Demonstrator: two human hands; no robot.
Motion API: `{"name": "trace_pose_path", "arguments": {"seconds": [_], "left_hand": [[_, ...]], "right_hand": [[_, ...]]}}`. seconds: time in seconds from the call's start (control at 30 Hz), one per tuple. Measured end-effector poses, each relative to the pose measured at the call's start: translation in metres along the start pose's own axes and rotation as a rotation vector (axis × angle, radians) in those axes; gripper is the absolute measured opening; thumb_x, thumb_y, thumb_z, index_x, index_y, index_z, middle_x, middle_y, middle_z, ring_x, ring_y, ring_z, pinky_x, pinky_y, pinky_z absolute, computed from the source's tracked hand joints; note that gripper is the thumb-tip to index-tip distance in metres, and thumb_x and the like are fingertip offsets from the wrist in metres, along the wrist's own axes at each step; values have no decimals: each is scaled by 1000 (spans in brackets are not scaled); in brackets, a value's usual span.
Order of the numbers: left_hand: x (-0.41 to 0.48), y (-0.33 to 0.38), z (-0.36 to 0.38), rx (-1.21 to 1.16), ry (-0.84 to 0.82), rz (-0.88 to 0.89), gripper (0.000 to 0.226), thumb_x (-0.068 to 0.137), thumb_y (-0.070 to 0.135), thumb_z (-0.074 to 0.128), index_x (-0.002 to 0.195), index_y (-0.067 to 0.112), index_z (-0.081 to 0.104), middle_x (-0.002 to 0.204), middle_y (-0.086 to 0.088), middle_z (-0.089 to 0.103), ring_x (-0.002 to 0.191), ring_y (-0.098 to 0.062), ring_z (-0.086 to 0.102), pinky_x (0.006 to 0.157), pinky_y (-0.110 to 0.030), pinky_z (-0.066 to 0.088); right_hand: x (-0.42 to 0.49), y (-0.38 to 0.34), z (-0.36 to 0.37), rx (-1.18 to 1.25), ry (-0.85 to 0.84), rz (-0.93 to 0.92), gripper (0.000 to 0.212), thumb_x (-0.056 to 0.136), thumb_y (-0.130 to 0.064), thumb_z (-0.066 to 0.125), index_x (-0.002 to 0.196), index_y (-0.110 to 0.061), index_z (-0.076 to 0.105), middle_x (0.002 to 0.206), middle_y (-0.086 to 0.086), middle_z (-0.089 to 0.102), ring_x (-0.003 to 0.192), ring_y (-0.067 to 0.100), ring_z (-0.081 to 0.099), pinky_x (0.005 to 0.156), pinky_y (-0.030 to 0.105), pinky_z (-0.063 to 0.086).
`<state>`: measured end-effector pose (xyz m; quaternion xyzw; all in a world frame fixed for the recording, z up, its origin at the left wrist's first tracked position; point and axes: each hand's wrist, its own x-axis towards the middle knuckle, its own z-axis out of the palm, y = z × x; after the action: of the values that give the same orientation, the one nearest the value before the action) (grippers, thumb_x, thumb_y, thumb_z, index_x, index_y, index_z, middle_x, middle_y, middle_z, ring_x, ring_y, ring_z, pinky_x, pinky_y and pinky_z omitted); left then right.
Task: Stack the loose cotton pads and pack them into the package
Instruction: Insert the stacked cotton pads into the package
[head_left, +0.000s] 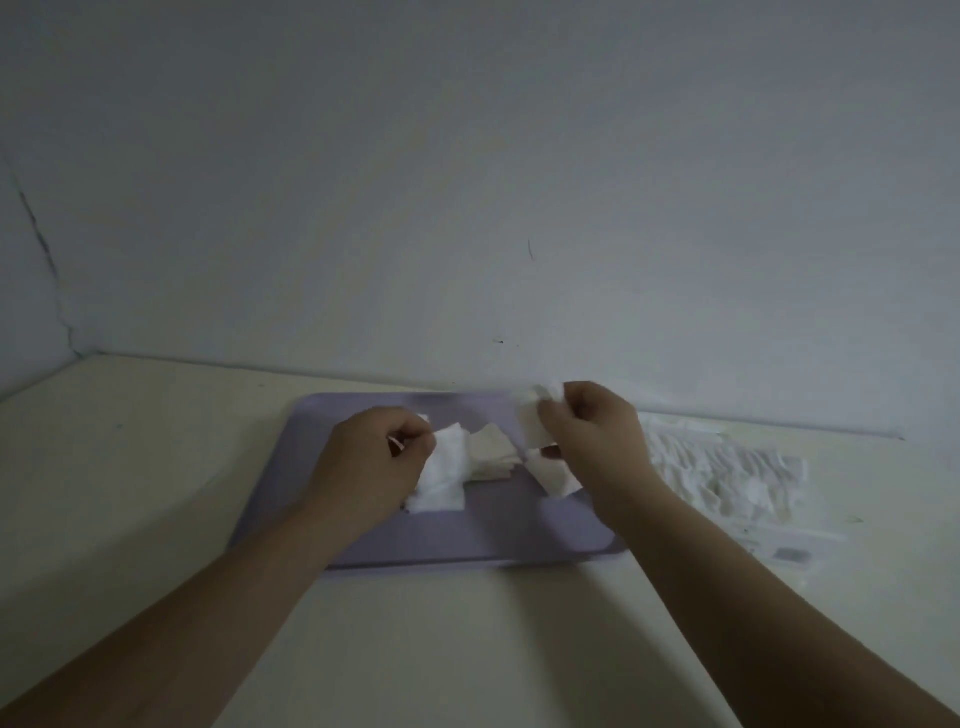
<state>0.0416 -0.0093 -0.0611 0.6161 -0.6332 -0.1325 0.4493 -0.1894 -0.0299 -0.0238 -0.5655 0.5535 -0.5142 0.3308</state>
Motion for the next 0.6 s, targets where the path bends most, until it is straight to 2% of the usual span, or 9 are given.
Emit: {"name": "trace_pose_path", "arguments": {"seconds": [0.07,0.1,0.2,0.27,0.3,0.4,0.5,0.53,0.6], "left_hand": [[0,3,3,-36,15,2,7,87,18,74,83,24,74,99,10,72,82,-14,69,81,-29,55],[0,3,6,-28,1,7,7,87,19,74,85,25,74,101,9,70,86,-16,68,84,-33,55],[-4,6,13,60,-31,26,16,85,23,74,100,28,72,111,8,66,106,-20,62,96,-35,50],[-9,9,17,80,29,90,22,84,30,71,106,27,71,110,8,65,105,-19,61,94,-35,50],[-12,13,18,50,51,117,24,83,36,69,105,27,72,104,10,66,96,-16,61,89,-33,51],[-23,25,26,-157,-106,67,30,78,49,70,104,35,71,79,13,63,65,-4,54,70,-25,50],[-31,24,34,-223,-260,111,19,80,35,80,94,25,72,63,8,48,55,-4,41,58,-21,39],[-32,22,34,-218,-278,143,15,82,30,79,88,20,70,60,6,41,55,-5,36,57,-21,34],[-31,15,36,-204,-297,165,17,83,29,79,79,19,66,59,6,35,56,-7,32,54,-23,29]], "right_hand": [[-10,-5,-5,392,-128,228,15,93,2,60,89,-7,72,85,14,73,77,26,73,66,41,64],[-15,-3,-8,496,-207,292,20,92,8,58,89,-5,73,86,16,74,79,28,73,66,40,64],[-27,12,-9,533,-377,304,29,88,15,59,94,-5,78,94,17,77,84,27,74,74,36,62],[-33,24,-8,506,-430,261,30,88,13,63,103,-6,80,102,19,78,88,26,72,77,34,60],[-34,29,-8,493,-446,233,31,88,11,65,110,-6,78,107,22,77,90,27,70,77,33,59],[-35,40,-7,433,-440,123,34,89,7,69,121,-5,72,111,23,76,91,27,70,75,35,59],[-31,45,-10,30,-371,-135,36,86,-8,70,121,-17,73,110,2,78,95,16,73,83,33,58],[-32,43,-10,-102,-355,-205,39,87,-7,70,123,-22,73,112,-4,77,94,12,72,85,29,56],[-31,43,-10,-201,-360,-278,47,89,-1,69,129,-25,69,110,-6,74,86,8,68,79,17,50]]}}
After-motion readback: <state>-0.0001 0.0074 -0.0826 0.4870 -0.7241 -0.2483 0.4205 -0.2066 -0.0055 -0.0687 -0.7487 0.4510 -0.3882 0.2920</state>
